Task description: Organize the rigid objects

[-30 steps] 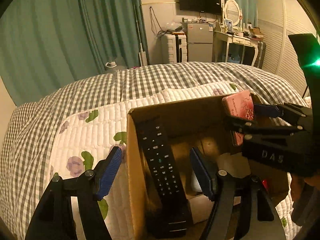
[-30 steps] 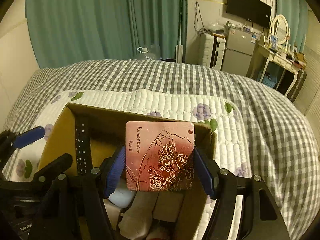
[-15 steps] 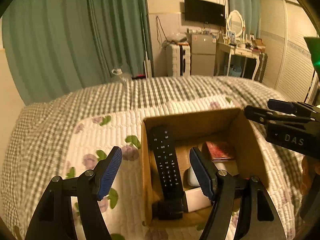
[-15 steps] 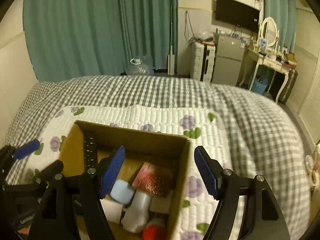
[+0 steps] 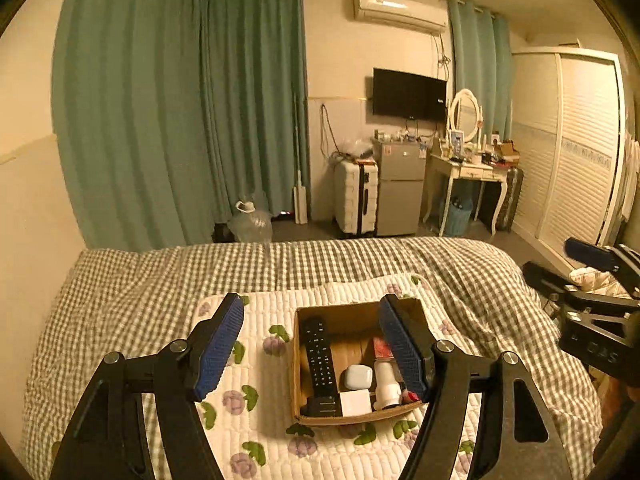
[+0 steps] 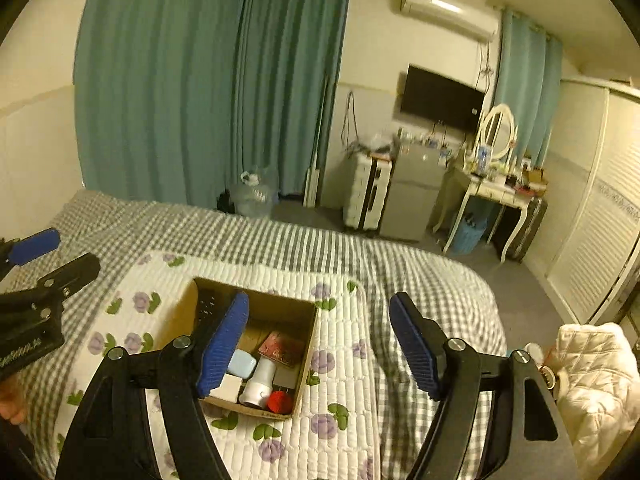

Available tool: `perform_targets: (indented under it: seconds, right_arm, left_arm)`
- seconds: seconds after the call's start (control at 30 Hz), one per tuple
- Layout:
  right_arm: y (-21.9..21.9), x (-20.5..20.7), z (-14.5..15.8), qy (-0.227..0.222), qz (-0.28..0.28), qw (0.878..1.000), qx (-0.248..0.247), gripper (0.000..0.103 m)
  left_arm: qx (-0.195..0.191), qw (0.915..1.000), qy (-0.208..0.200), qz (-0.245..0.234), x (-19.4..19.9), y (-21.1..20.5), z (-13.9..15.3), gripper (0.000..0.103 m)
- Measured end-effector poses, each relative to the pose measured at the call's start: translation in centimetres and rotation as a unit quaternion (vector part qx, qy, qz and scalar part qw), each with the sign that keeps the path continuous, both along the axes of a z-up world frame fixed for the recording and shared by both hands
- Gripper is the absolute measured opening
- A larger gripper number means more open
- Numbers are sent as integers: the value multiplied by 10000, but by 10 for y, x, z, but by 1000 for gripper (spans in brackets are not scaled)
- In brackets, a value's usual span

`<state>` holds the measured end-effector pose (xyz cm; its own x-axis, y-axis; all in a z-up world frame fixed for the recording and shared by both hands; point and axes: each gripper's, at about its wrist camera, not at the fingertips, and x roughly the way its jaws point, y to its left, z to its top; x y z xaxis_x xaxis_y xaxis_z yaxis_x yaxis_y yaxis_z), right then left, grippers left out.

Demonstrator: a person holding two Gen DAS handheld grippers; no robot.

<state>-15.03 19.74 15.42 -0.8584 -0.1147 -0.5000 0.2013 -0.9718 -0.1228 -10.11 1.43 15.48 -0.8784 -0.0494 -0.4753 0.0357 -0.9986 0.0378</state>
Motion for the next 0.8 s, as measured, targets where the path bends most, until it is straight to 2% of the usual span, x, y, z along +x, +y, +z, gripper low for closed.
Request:
perform_targets:
  seconds: [0.1,0.17,0.23,0.3,0.37,0.43,0.5,0.57,0.63,0.7,0.8]
  right_arm:
    - [3,37,17,420,67,9991,-56,77]
    - [5,61,24,705,83,9974,-77,80]
    - [6,75,27,864,65,9962,-108,81]
    - [6,84,23,962,70,9952,-167,83]
    - [6,91,11,989,-20,9949,-191,86]
    - [5,93,-4,1001,-115,9946,-266,94]
    - [7,85,-24,829,-77,9957,-402,96]
    - [6,76,-45,631,71,9963,-583,103]
    - [2,64,-65,440,176,9972,-575,103]
    - [-1,58,-89,278,269,9972,-643,103]
    - [1,59,-119,295,221,9964,-757,103]
  left_arm:
    - [-54,9997,220,-137,23,0,6,73]
    - [-152,9989,383,-205,38,0,4,84]
    - [-203,9983,506,-189,48,-2,-3,91]
    - [-174,9985,493,-189,54,-5,-15,91]
    - [-241,9982,492,-243,58,-4,-35,92]
    - [-314,9984,412,-207,58,-4,-56,93]
    - [-107,9993,301,-191,57,-7,-81,94]
    - [57,9996,212,-189,55,-11,-99,101]
    - [62,9994,279,-178,56,-11,-114,103]
    - [28,9986,527,-59,59,-12,-129,103]
    - [145,9991,405,-24,55,-15,-144,103]
